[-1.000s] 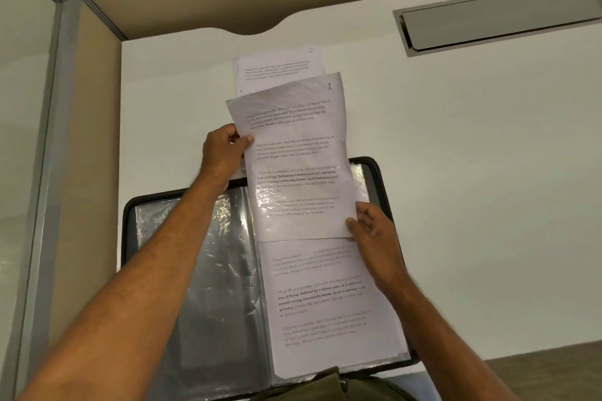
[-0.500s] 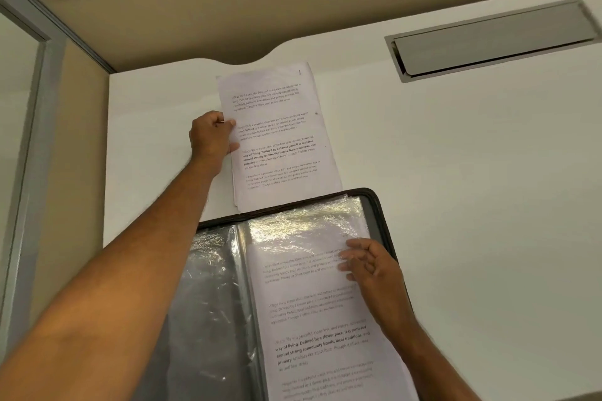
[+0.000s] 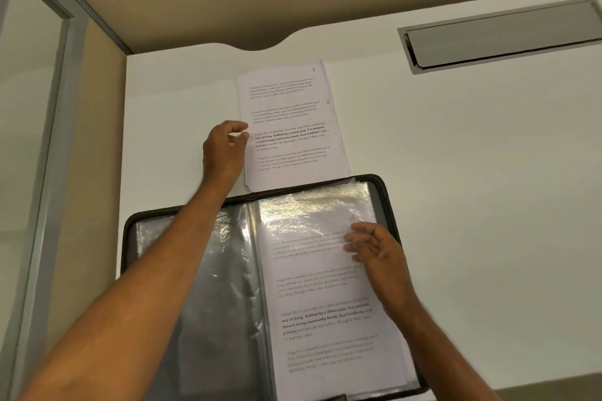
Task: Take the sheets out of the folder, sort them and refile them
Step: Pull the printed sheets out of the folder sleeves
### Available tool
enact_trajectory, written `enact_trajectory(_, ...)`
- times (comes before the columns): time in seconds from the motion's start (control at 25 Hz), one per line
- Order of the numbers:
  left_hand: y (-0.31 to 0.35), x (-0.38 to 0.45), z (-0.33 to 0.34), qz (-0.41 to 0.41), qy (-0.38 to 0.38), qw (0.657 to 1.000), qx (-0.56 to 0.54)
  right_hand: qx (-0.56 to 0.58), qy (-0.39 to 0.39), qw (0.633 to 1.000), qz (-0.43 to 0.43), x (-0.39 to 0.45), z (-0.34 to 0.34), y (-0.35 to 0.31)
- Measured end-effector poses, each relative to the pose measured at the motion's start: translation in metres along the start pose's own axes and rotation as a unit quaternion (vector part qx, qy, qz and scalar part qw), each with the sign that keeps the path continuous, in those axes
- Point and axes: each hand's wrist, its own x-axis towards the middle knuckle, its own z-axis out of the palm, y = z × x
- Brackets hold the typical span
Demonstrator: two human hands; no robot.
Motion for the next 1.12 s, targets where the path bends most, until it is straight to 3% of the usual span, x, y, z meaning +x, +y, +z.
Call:
enact_trajectory(0.24,-0.030,-0.107,-0.026,0.075,-0.027,0.989,0.124,-0.037,-0.010,0.999,0.013,-0.018,-0.004,-0.007)
enact_trajectory(0.36,-0.046,-0.147,-0.032,0.072,-0.029,0.982,0.174,-0.059,-0.024,0.998,0.015,-0.029,-0.006,-0.008)
enact_trajectory(0.56,-0.056,-0.193,-0.032,0.046,-0.106,0.977,0.178,-0.103,-0.065,0.992,0.042,-0.048,-0.009,-0.009)
enact_trajectory(0.92,-0.049,-0.213,-0.052,-0.064,-0.230,0.971,0.000,-0.071,-0.148,0.983,0.081,-0.074,0.009,-0.042)
enact_trajectory(1.12,-0.041,-0.220,-0.077,-0.175,-0.283,0.929,-0.164,-0.052,-0.259,0.964,0.039,-0.091,0.045,-0.057)
